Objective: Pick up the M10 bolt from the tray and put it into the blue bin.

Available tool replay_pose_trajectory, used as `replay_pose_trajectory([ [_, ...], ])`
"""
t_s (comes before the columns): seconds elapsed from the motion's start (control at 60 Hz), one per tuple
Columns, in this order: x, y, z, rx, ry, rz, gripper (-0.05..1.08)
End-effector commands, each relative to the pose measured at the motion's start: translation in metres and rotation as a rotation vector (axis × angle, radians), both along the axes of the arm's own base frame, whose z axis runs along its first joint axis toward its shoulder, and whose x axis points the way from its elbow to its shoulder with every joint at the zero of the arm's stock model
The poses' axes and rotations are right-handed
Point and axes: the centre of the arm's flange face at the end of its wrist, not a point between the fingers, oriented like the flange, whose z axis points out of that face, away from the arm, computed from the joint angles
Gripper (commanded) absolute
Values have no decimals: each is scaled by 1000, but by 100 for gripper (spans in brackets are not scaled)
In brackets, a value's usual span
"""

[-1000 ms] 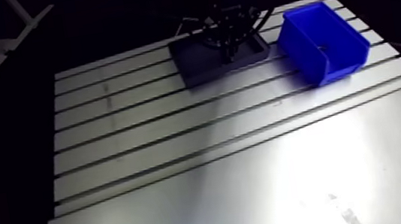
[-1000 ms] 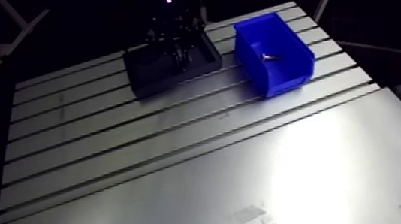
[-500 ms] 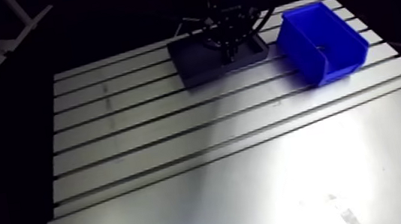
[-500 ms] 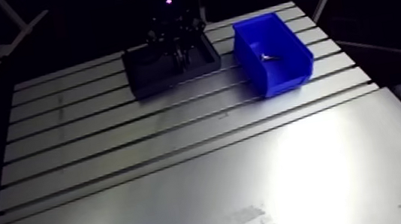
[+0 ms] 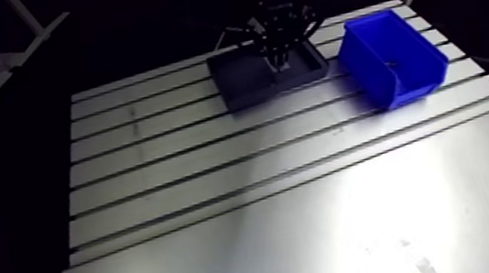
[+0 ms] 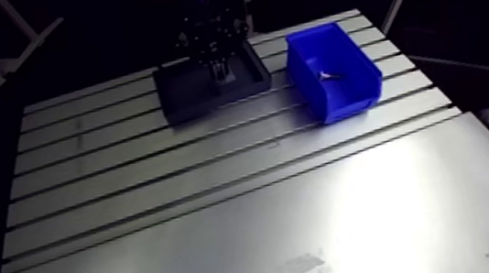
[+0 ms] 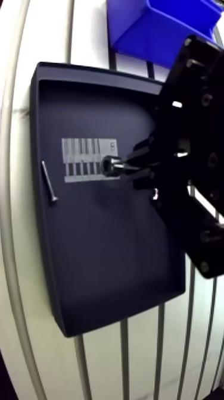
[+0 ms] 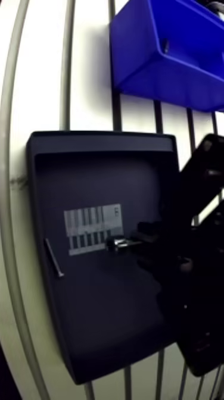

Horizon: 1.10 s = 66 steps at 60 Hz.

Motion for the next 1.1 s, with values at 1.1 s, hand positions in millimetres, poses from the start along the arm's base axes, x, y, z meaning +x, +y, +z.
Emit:
replay_pose_trajectory([
  [1.1,44,-13,152,-22,78,419,107],
])
